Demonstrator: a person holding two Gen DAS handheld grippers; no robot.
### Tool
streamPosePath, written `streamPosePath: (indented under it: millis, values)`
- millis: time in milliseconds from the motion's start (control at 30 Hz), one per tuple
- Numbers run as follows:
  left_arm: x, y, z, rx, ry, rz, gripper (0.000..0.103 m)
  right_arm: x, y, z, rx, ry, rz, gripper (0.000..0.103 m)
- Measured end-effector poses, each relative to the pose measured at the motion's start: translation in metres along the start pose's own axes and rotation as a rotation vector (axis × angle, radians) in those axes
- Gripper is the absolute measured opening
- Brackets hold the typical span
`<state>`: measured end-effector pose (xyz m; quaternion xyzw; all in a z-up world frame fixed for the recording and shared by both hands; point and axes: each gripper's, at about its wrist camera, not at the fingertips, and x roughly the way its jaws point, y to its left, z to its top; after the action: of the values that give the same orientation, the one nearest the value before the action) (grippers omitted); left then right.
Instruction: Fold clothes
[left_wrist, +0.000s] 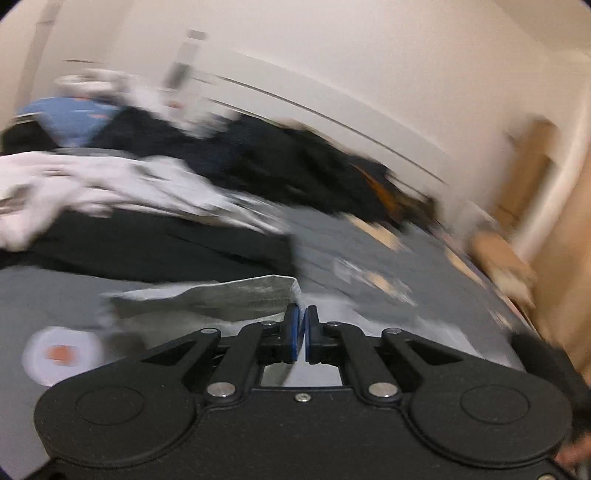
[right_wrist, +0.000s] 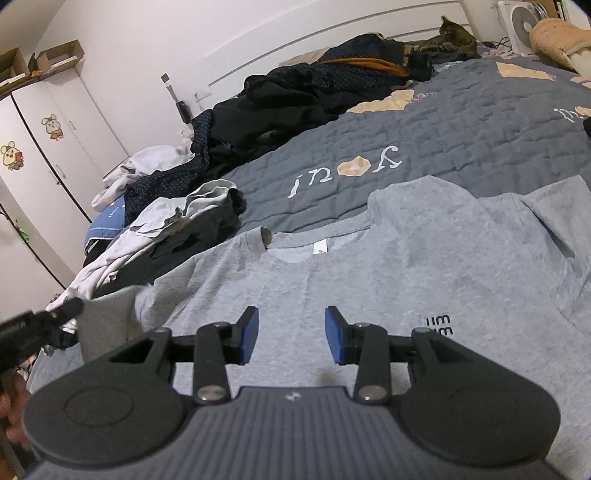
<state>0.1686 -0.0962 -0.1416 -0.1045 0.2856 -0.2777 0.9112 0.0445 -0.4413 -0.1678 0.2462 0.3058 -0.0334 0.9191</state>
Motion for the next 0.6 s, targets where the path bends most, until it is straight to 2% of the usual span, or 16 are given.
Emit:
streamPosePath:
  millis: [333, 400, 500, 600]
  values:
    - [0.013, -0.064, -0.029, 0.318, 0.231, -0.195, 0.006, 0.001, -0.003, 0.001, -0.004, 0.022, 0.002, 0.038]
    - [0.016, -0.077, -0.035, 0.381, 0.277, -0.235, 0.012, 0.002, -0.005, 0.002, -0.001, 0.024, 0.001, 0.038]
    - [0.004, -0.070, -0.020, 0.322, 0.217, -0.277, 0.036, 0.004, -0.006, 0.002, -0.008, 0.033, -0.003, 0.038]
    - [-0.005, -0.051, -0.002, 0.218, 0.141, -0.251, 0.039, 0.006, -0.005, 0.001, -0.014, 0.045, -0.004, 0.038]
